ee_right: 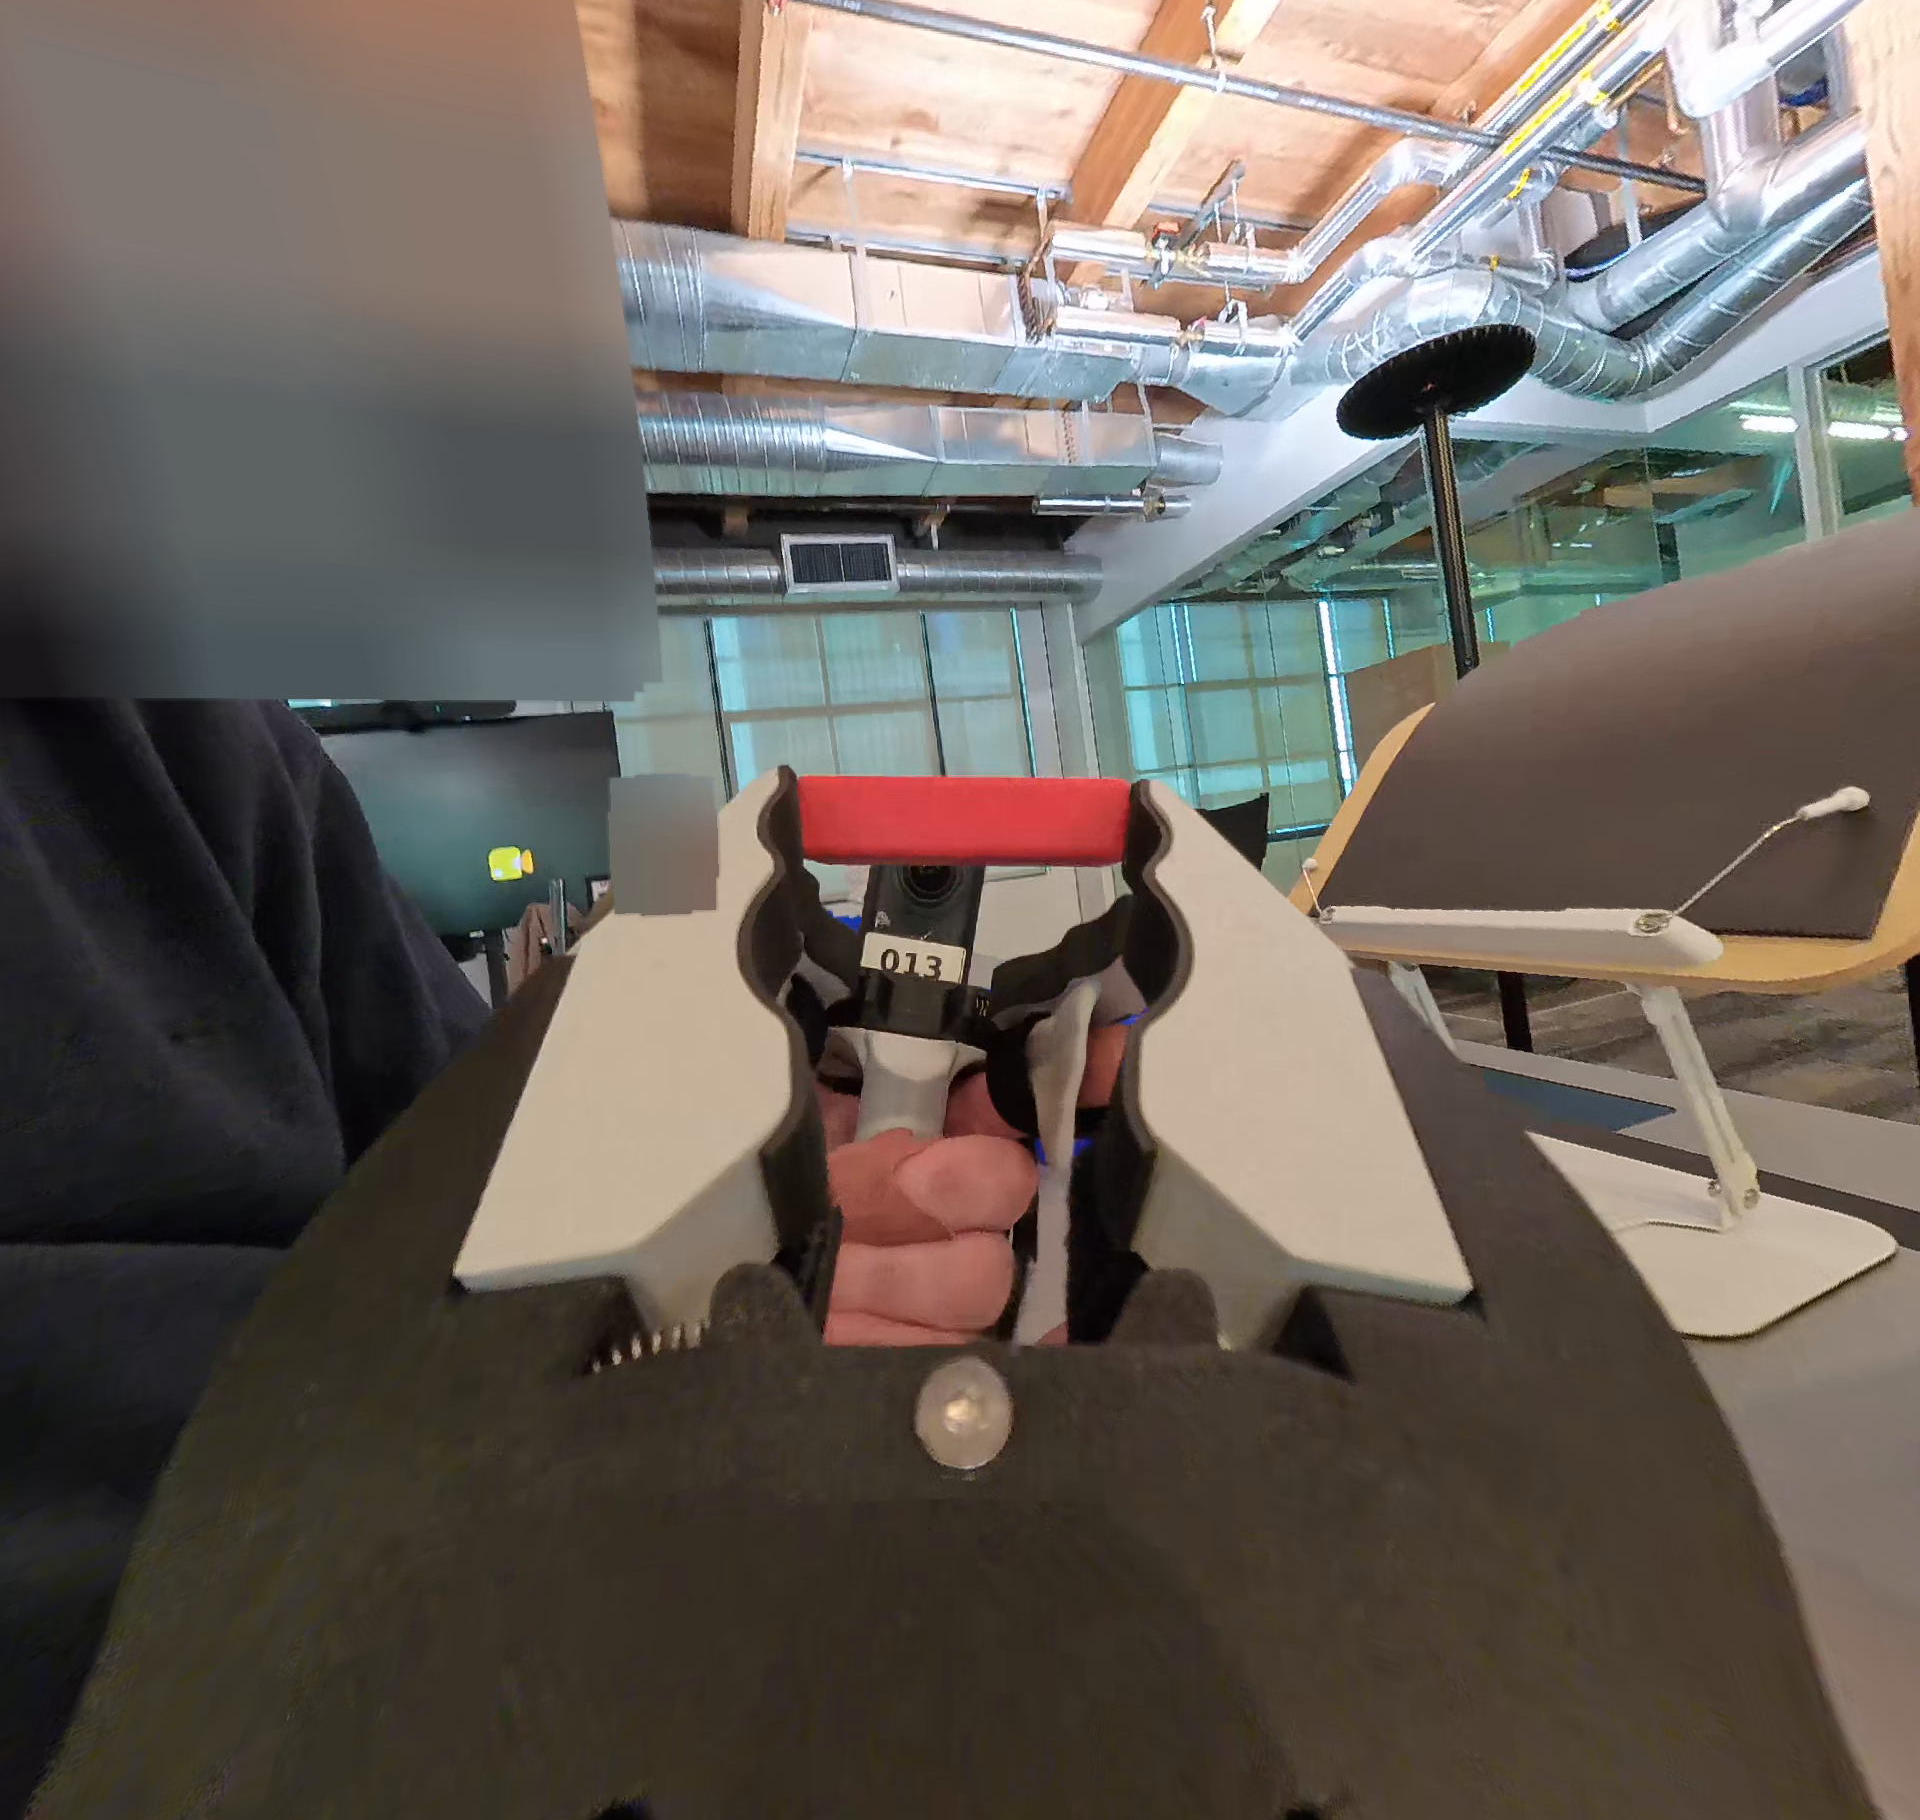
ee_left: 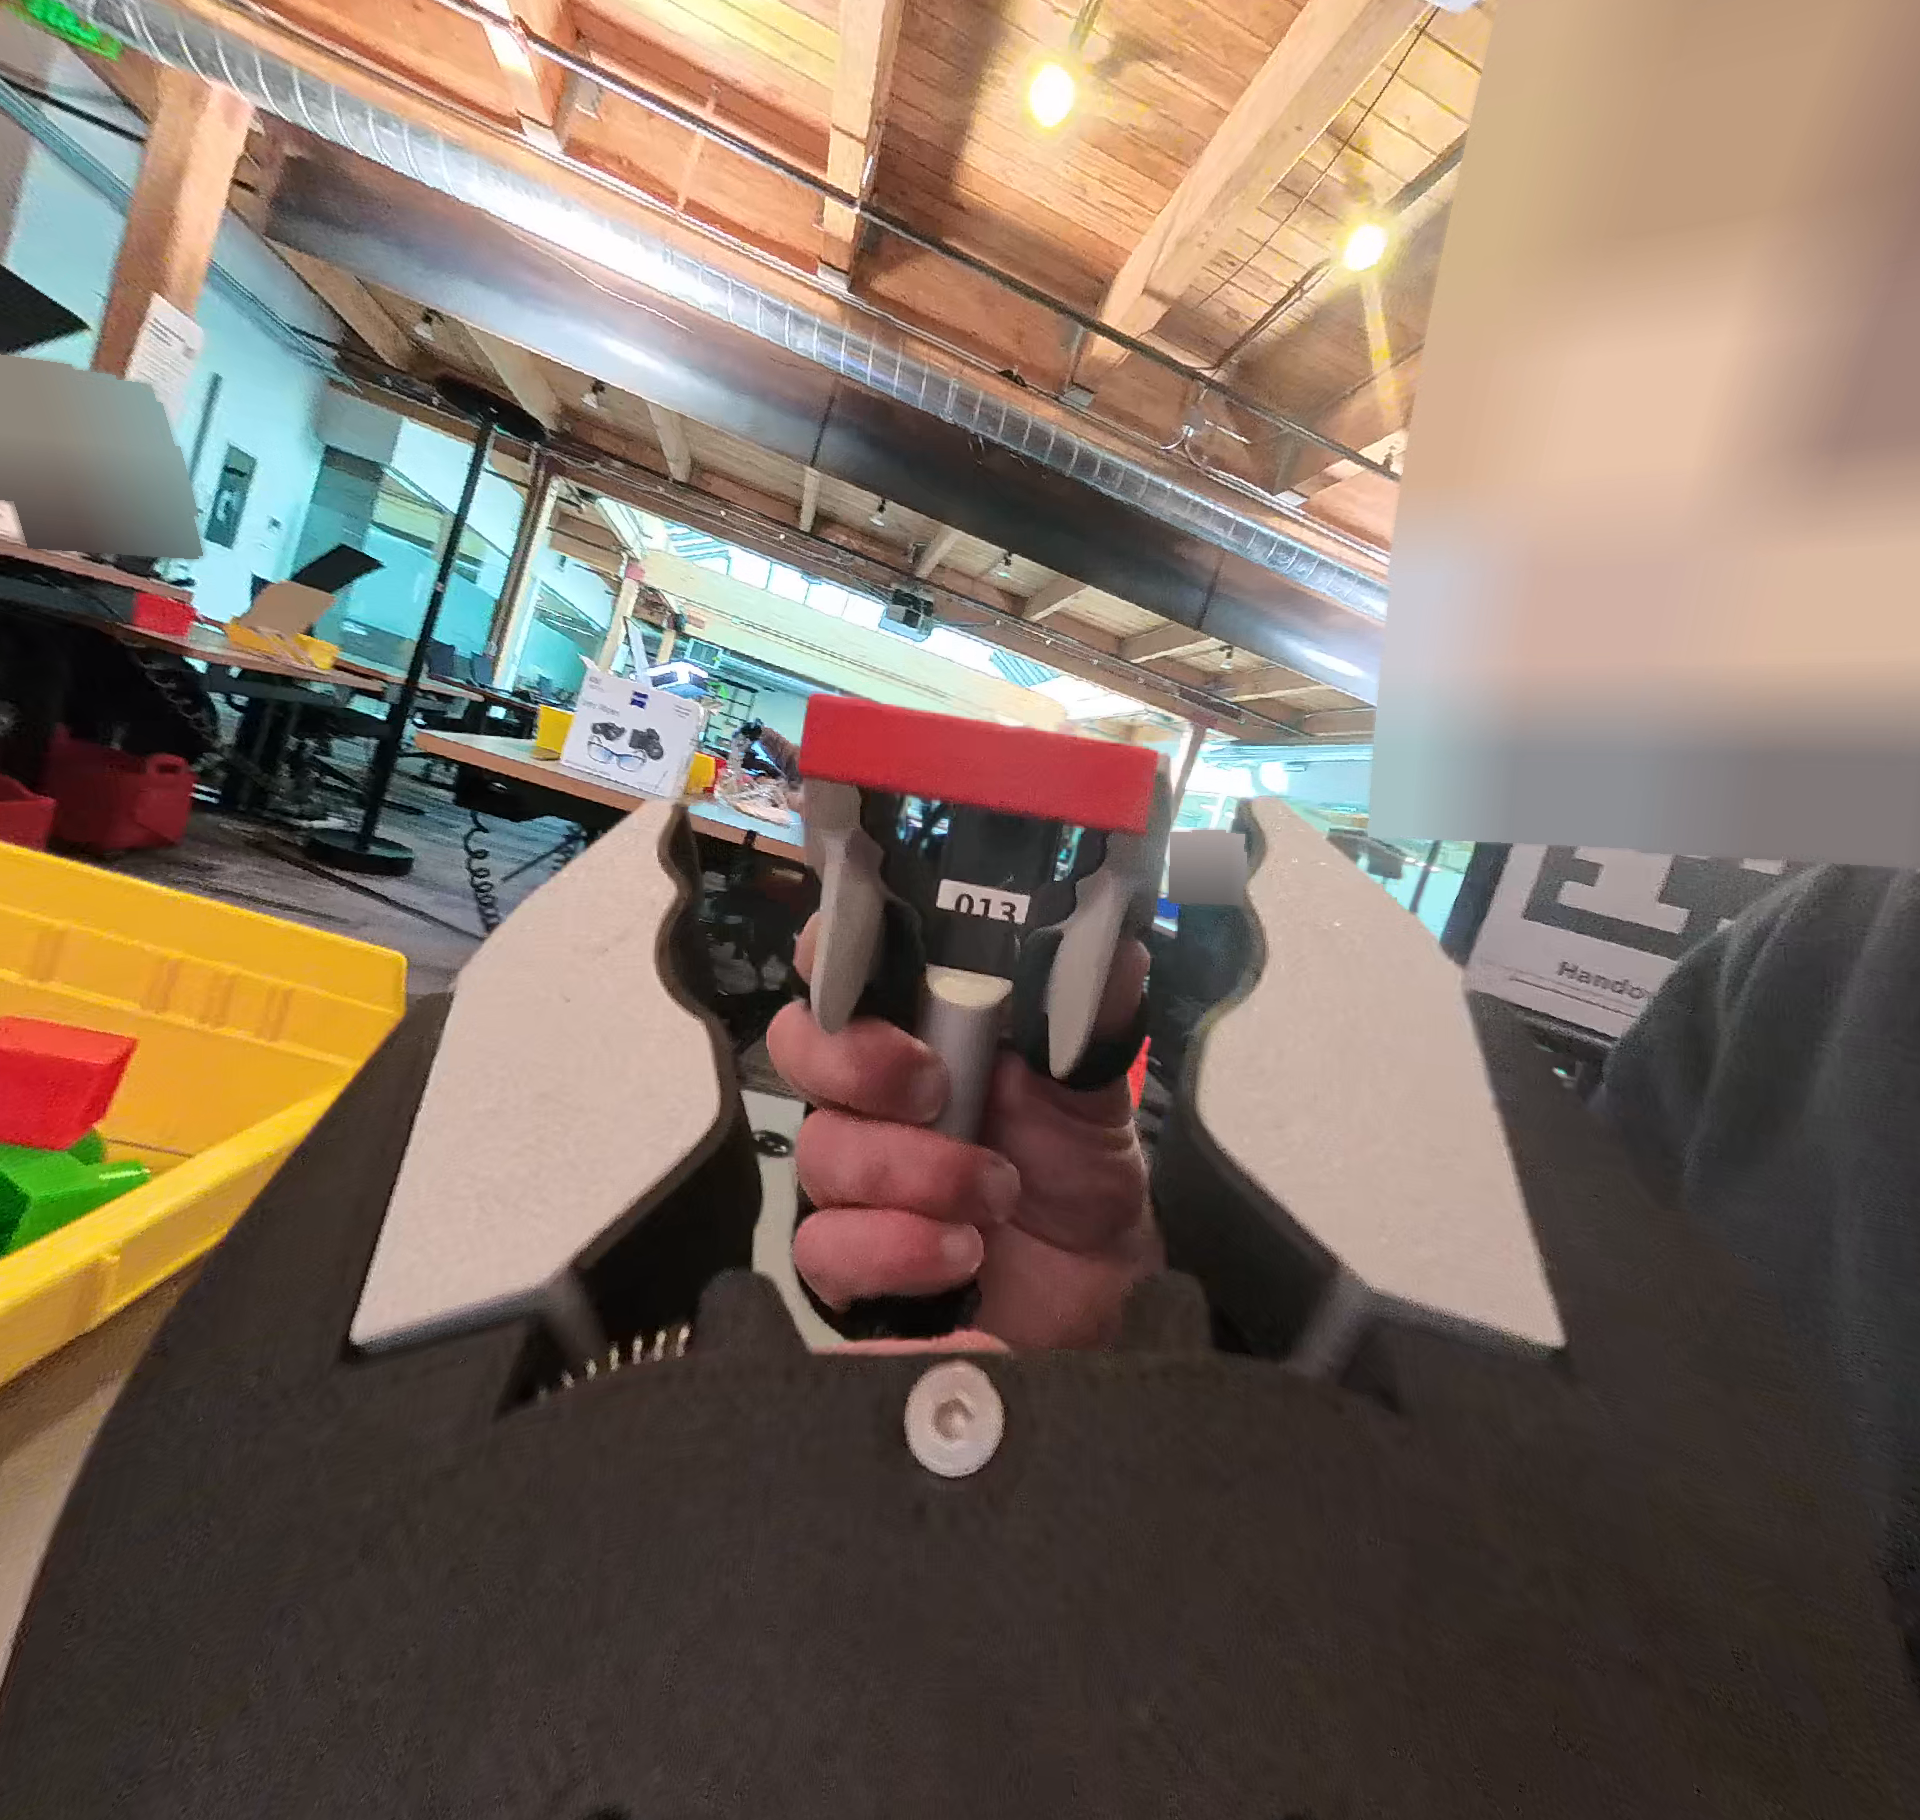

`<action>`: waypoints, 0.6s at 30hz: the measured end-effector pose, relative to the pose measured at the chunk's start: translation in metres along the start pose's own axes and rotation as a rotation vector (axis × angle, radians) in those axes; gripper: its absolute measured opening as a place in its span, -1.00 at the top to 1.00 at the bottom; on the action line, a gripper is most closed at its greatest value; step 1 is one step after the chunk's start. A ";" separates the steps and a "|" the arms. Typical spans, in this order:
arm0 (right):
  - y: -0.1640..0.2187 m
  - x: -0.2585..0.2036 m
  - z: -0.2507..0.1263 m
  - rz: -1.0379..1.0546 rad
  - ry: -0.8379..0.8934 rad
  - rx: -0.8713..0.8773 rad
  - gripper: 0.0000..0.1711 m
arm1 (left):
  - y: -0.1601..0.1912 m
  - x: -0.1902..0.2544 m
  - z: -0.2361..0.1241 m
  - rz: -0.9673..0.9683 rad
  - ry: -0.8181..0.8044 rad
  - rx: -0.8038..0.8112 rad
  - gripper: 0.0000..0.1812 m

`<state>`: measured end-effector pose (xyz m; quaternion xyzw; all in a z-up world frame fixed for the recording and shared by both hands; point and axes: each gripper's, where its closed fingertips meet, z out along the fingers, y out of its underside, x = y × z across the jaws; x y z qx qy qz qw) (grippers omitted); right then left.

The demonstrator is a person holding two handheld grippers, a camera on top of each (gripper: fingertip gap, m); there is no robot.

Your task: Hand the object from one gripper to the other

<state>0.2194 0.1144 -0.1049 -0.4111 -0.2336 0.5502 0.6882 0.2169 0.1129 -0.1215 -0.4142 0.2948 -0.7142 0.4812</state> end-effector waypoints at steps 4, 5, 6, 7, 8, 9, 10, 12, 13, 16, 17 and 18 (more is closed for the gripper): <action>0.004 -0.001 0.001 0.021 0.002 0.028 0.30 | -0.002 0.003 0.003 0.015 -0.009 0.007 0.00; 0.005 -0.001 0.002 0.024 0.003 0.033 0.30 | -0.002 0.002 0.004 0.016 -0.015 0.009 0.01; 0.005 -0.002 0.002 0.029 0.003 0.038 0.30 | -0.003 0.002 0.004 0.020 -0.018 0.012 0.03; 0.006 -0.002 0.002 0.034 0.003 0.042 0.30 | -0.003 0.002 0.004 0.023 -0.021 0.013 0.06; 0.006 -0.002 0.002 0.038 0.003 0.045 0.29 | -0.003 0.002 0.004 0.029 -0.027 0.015 0.08; 0.007 -0.002 0.002 0.042 0.003 0.046 0.29 | -0.003 0.002 0.004 0.032 -0.028 0.016 0.10; 0.009 -0.002 0.003 0.047 0.002 0.046 0.29 | -0.003 0.002 0.005 0.032 -0.025 0.014 0.13; 0.010 -0.003 0.003 0.054 0.001 0.049 0.29 | -0.002 0.003 0.005 0.035 -0.022 0.008 0.18; 0.010 -0.002 0.003 0.058 0.001 0.053 0.29 | -0.002 0.004 0.005 0.036 -0.014 0.009 0.23; 0.011 -0.002 0.002 0.064 0.002 0.058 0.29 | -0.002 0.003 0.005 0.040 -0.020 0.003 0.23; 0.011 -0.002 0.002 0.066 0.002 0.058 0.29 | -0.001 0.003 0.005 0.041 -0.019 0.002 0.23; 0.012 -0.002 0.002 0.067 0.001 0.058 0.29 | -0.002 0.003 0.005 0.044 -0.019 0.001 0.23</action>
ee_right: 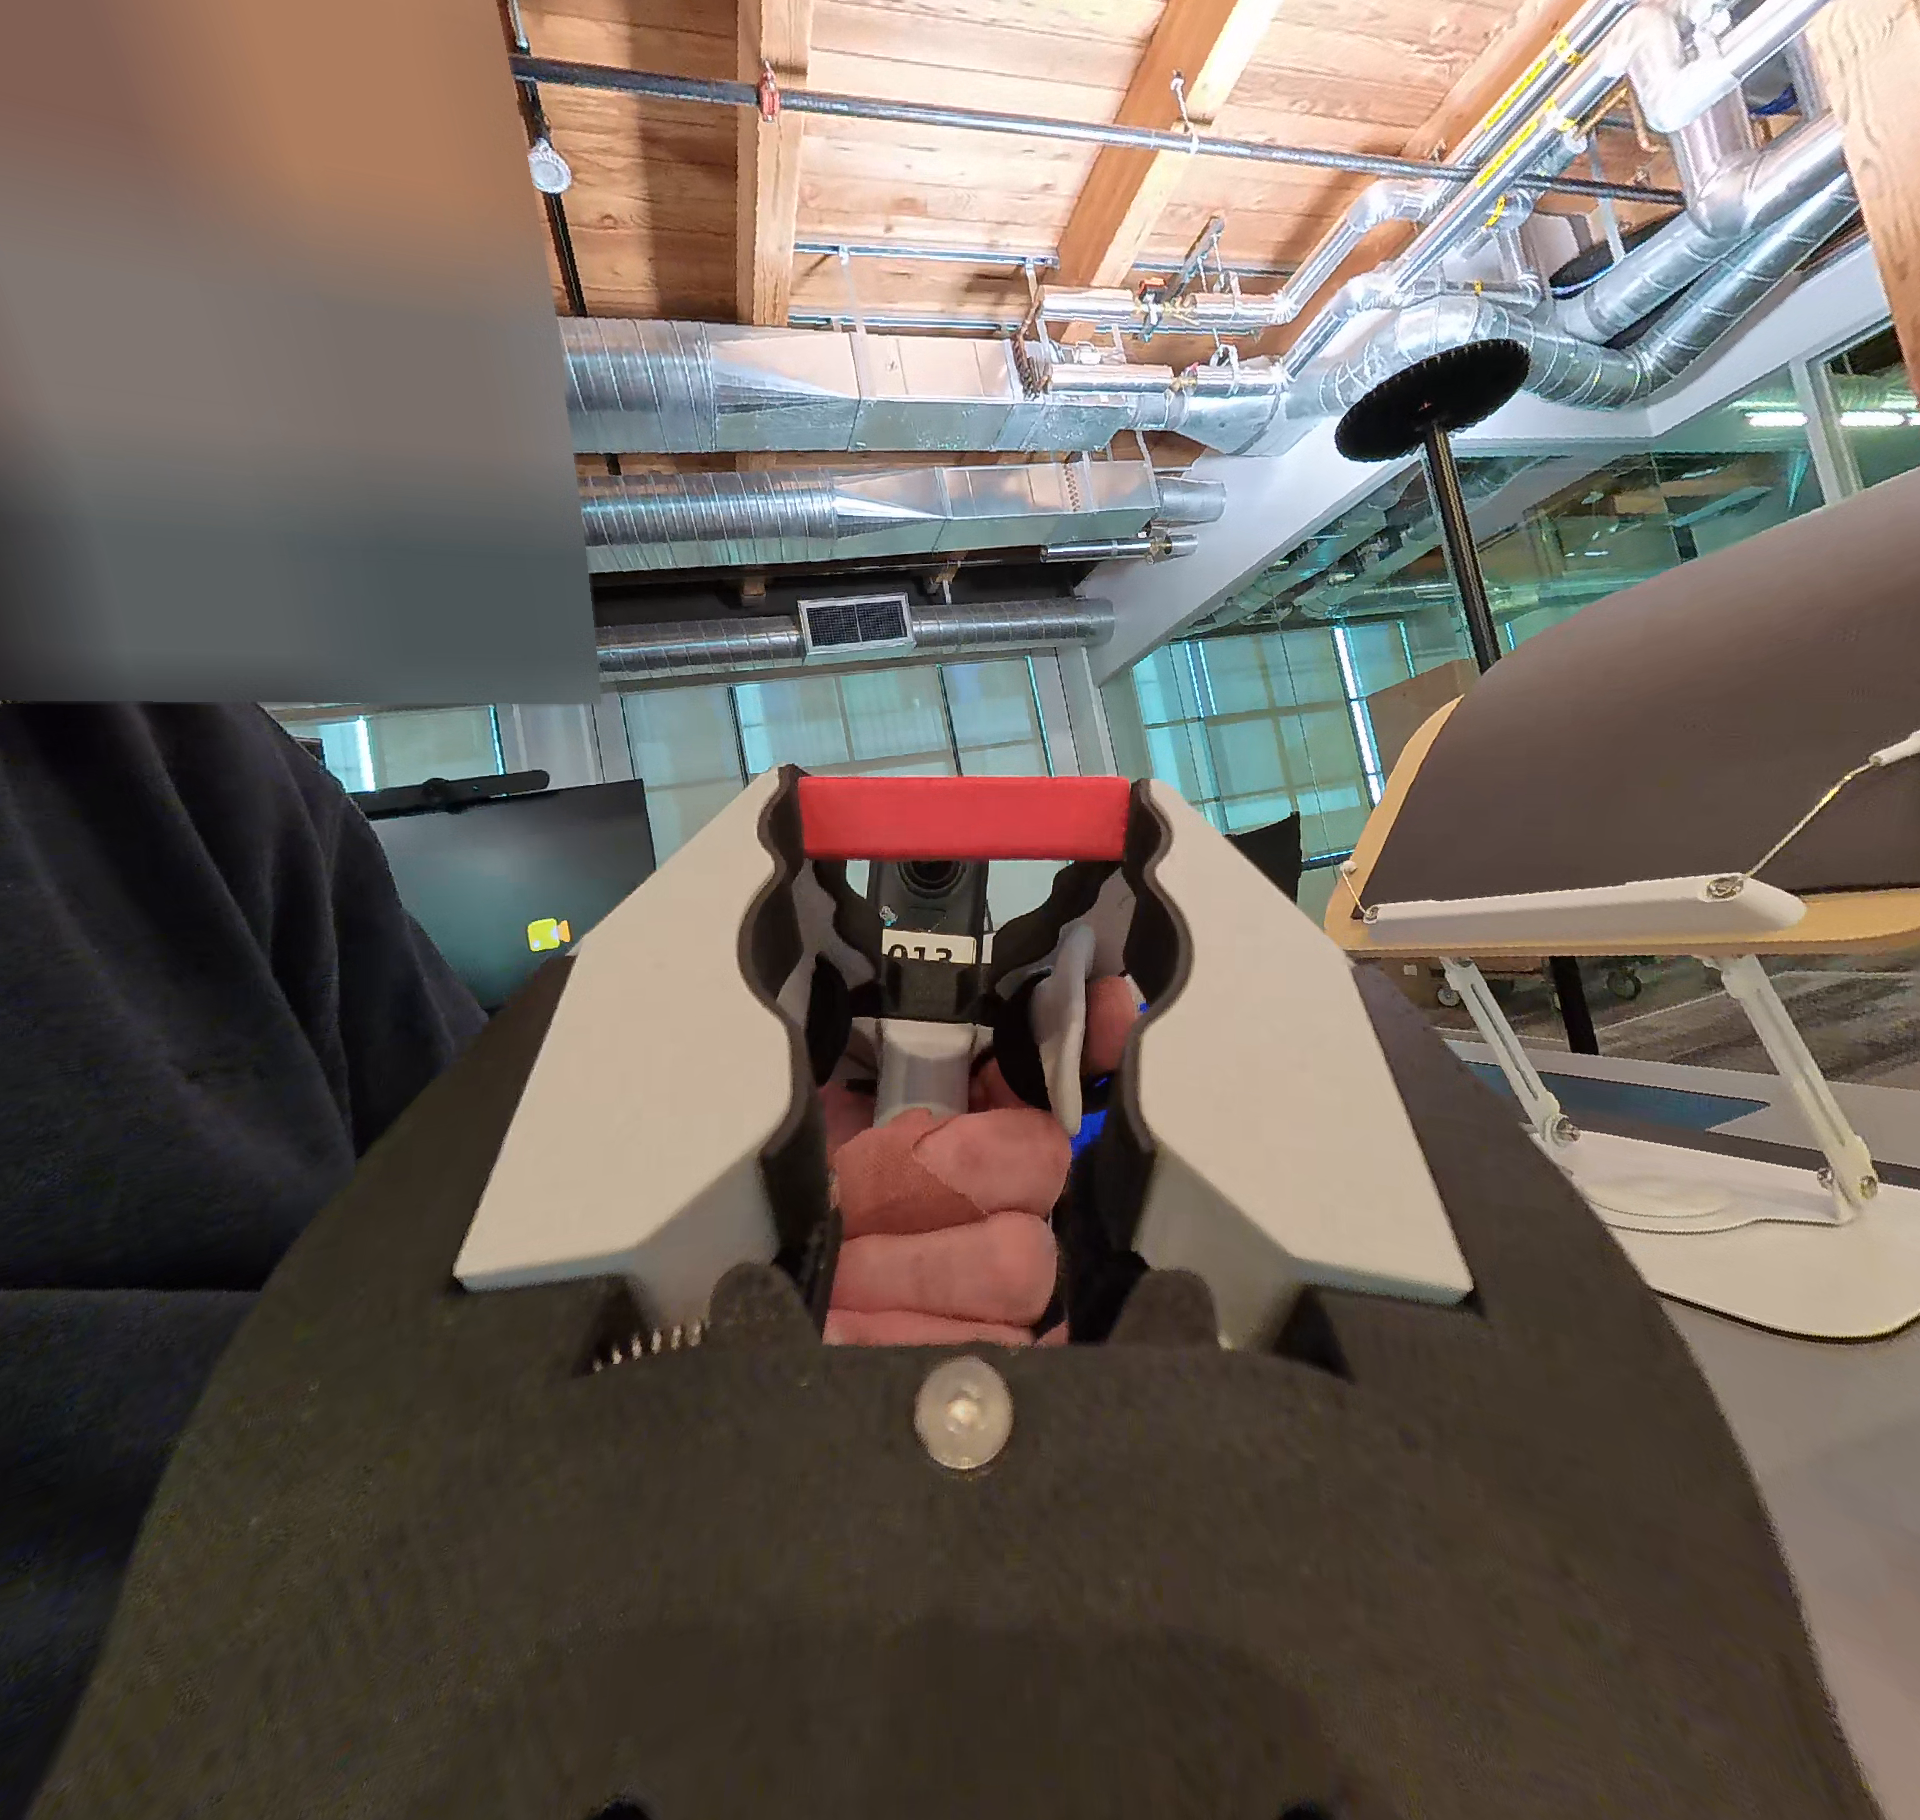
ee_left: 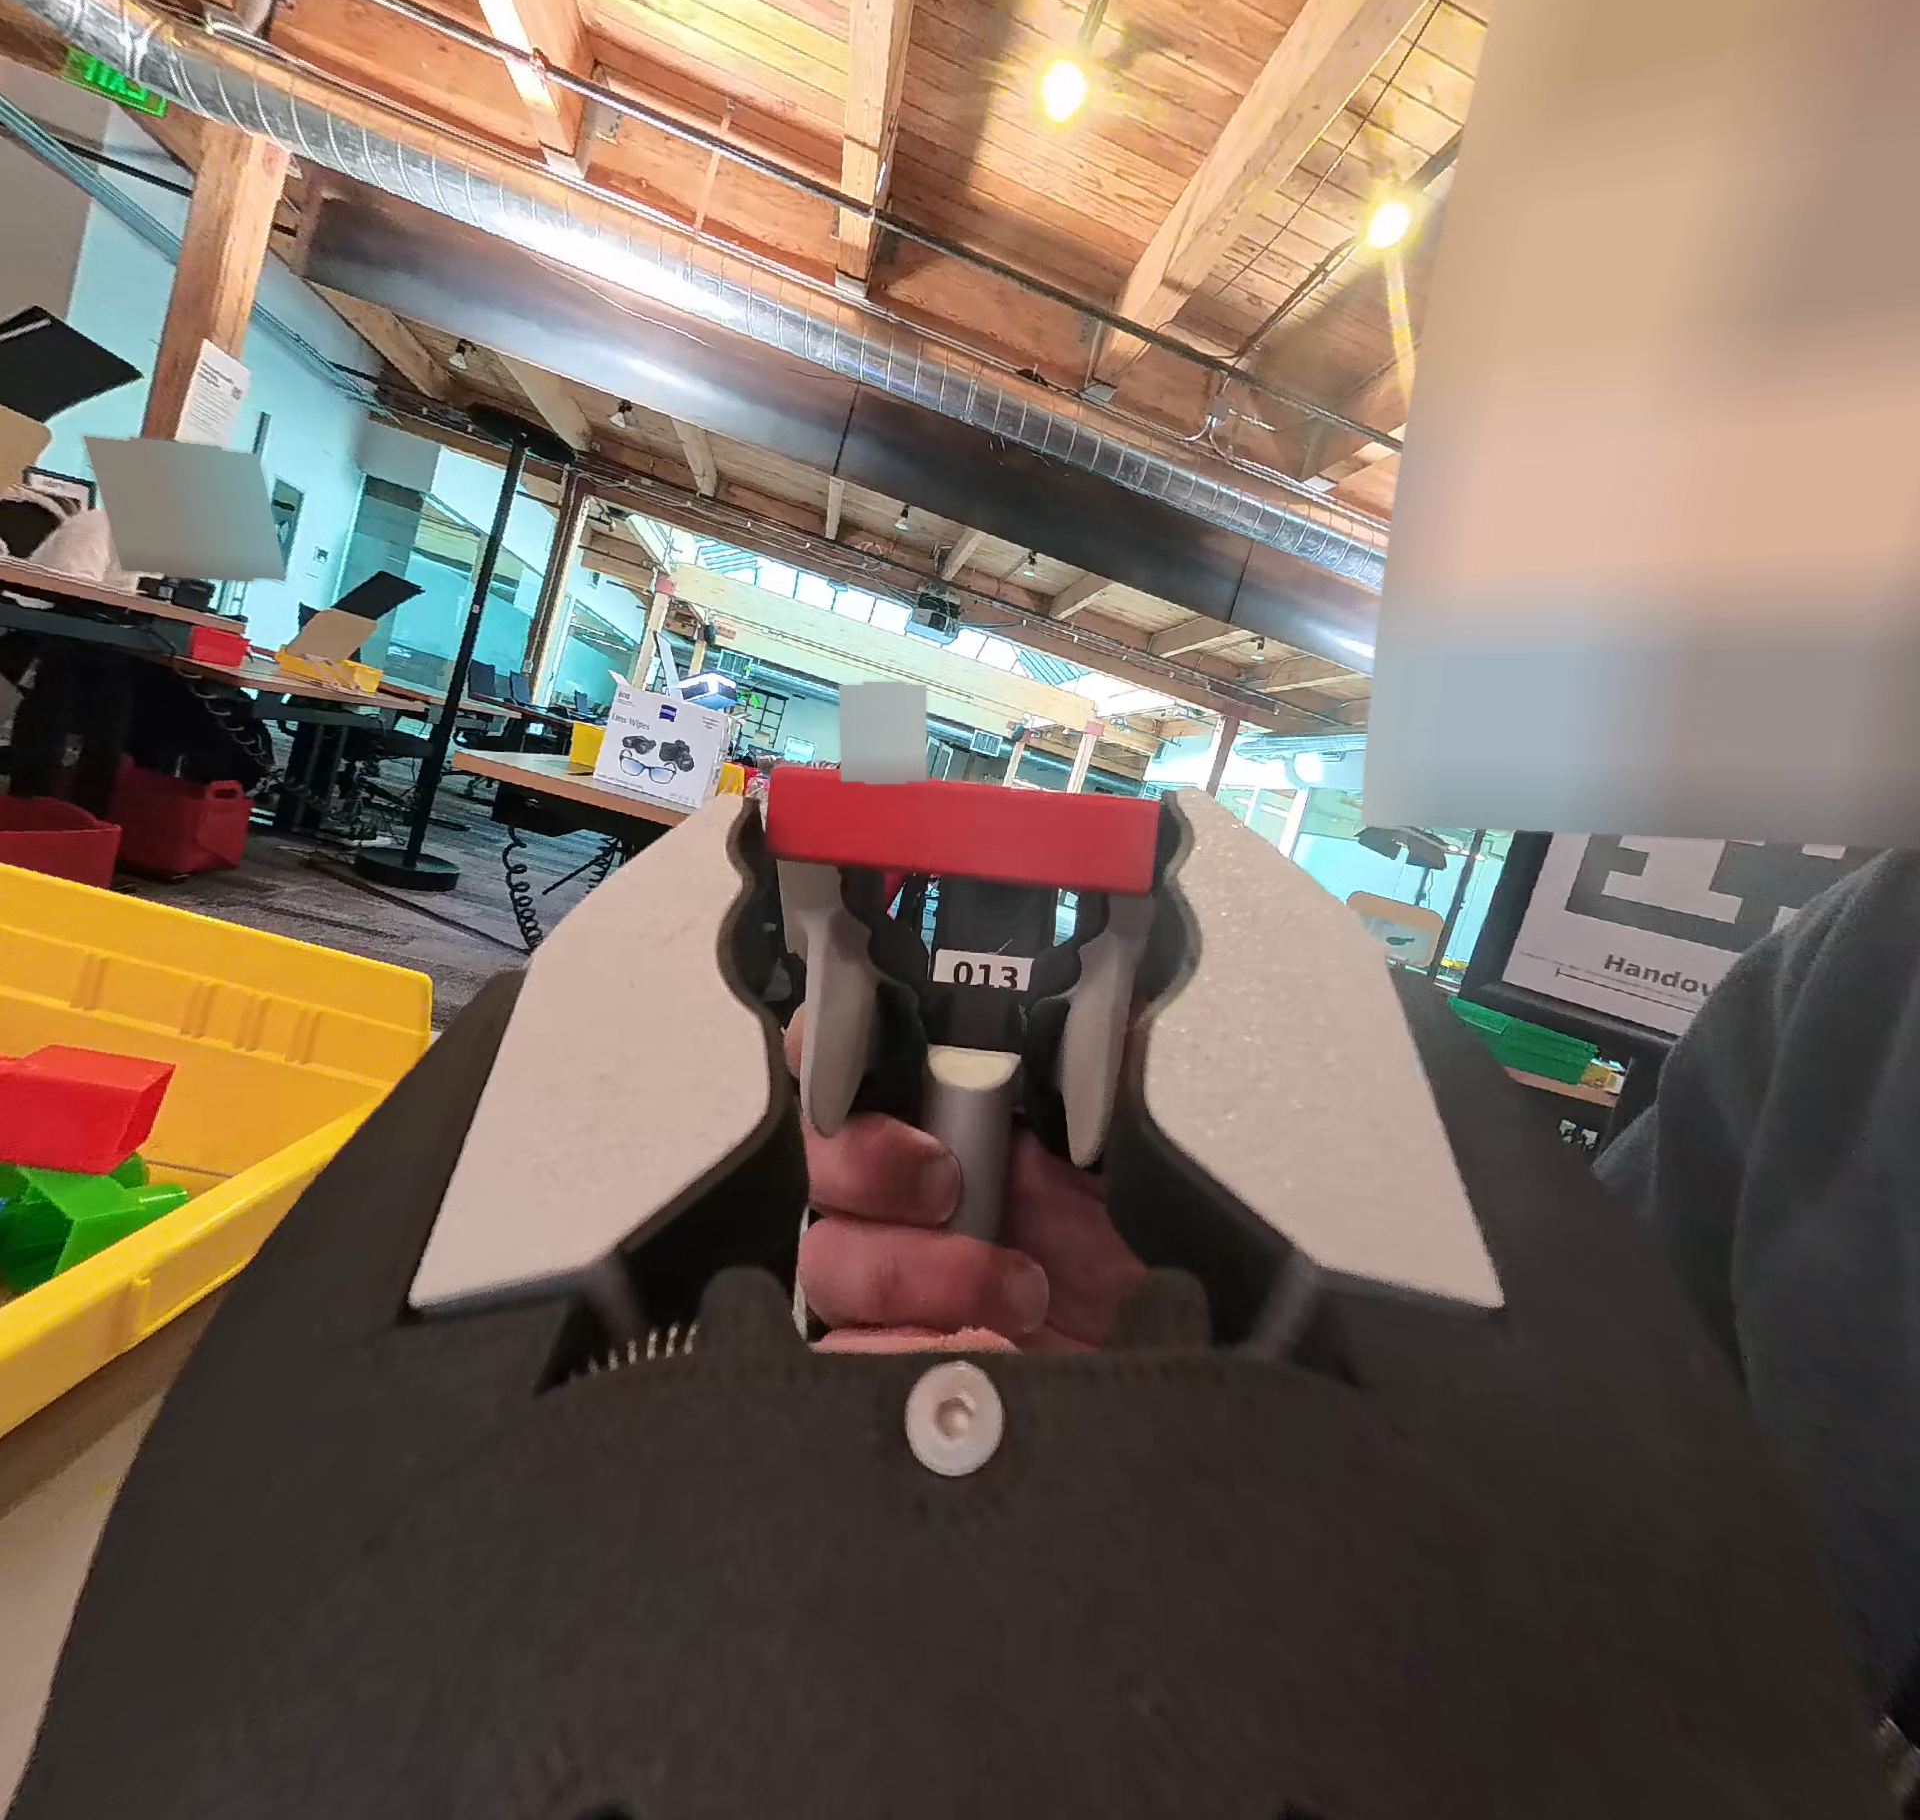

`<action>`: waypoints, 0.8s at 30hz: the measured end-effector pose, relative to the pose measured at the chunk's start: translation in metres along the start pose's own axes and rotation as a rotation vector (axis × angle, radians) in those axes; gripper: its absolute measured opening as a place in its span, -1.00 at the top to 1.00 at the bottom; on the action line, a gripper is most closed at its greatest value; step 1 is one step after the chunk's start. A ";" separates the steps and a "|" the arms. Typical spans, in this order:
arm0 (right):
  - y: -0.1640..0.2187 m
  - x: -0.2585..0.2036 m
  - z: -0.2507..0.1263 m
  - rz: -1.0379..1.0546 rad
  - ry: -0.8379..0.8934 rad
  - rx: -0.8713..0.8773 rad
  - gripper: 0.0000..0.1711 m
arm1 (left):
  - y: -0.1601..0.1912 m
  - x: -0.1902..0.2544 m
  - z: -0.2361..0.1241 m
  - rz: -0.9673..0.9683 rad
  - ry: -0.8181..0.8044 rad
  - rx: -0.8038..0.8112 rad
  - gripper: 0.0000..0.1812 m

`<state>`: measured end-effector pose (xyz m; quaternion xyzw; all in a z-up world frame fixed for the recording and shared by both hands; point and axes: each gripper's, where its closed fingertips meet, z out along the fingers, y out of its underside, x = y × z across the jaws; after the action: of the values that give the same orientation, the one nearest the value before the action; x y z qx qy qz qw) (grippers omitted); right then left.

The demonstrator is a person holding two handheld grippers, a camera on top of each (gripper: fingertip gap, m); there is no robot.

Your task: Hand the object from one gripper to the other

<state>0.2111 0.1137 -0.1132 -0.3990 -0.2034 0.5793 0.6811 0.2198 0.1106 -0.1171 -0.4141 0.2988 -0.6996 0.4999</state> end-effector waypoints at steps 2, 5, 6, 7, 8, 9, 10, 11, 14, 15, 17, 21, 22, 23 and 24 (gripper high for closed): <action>0.001 -0.001 0.000 0.002 -0.004 0.000 0.29 | 0.000 0.000 0.000 0.013 0.001 -0.005 0.23; 0.002 -0.001 0.000 0.000 -0.010 -0.008 0.29 | 0.000 0.001 -0.001 0.030 0.005 -0.017 0.23; 0.002 -0.002 0.000 -0.002 -0.012 -0.015 0.29 | 0.000 0.001 -0.001 0.035 0.009 -0.026 0.23; 0.003 -0.002 0.000 -0.001 -0.015 -0.022 0.29 | 0.001 0.001 -0.002 0.040 0.011 -0.034 0.23; 0.003 -0.002 0.000 0.002 -0.018 -0.030 0.29 | 0.000 0.001 -0.002 0.047 0.011 -0.045 0.23; 0.004 -0.002 0.000 0.005 -0.020 -0.038 0.28 | 0.001 0.001 -0.003 0.063 0.010 -0.061 0.23; 0.005 -0.001 -0.001 0.002 -0.018 -0.050 0.28 | 0.001 0.001 -0.003 0.090 0.008 -0.080 0.23; 0.005 -0.001 -0.002 -0.008 -0.012 -0.065 0.27 | 0.001 0.002 -0.003 0.123 0.005 -0.102 0.23; 0.008 0.000 -0.007 -0.071 0.014 -0.142 0.25 | 0.003 0.001 -0.005 0.231 0.004 -0.217 0.23; 0.010 0.001 -0.009 -0.102 0.023 -0.185 0.22 | 0.004 -0.001 -0.006 0.256 0.002 -0.265 0.23; 0.013 0.000 -0.012 -0.187 0.040 -0.260 0.23 | 0.006 -0.006 -0.009 0.339 -0.022 -0.357 0.23; 0.021 -0.001 -0.014 -0.318 0.069 -0.407 0.22 | 0.016 -0.012 -0.016 0.453 -0.045 -0.580 0.23; 0.023 -0.001 -0.014 -0.330 0.071 -0.436 0.22 | 0.019 -0.013 -0.018 0.479 -0.045 -0.640 0.23; 0.024 -0.001 -0.015 -0.333 0.072 -0.469 0.21 | 0.021 -0.013 -0.020 0.503 -0.046 -0.692 0.23; 0.024 0.000 -0.015 -0.334 0.078 -0.495 0.22 | 0.023 -0.015 -0.022 0.537 -0.057 -0.741 0.23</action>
<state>0.2073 0.1093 -0.1411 -0.5358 -0.3751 0.3765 0.6562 0.2129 0.1177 -0.1511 -0.4919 0.6117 -0.3798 0.4896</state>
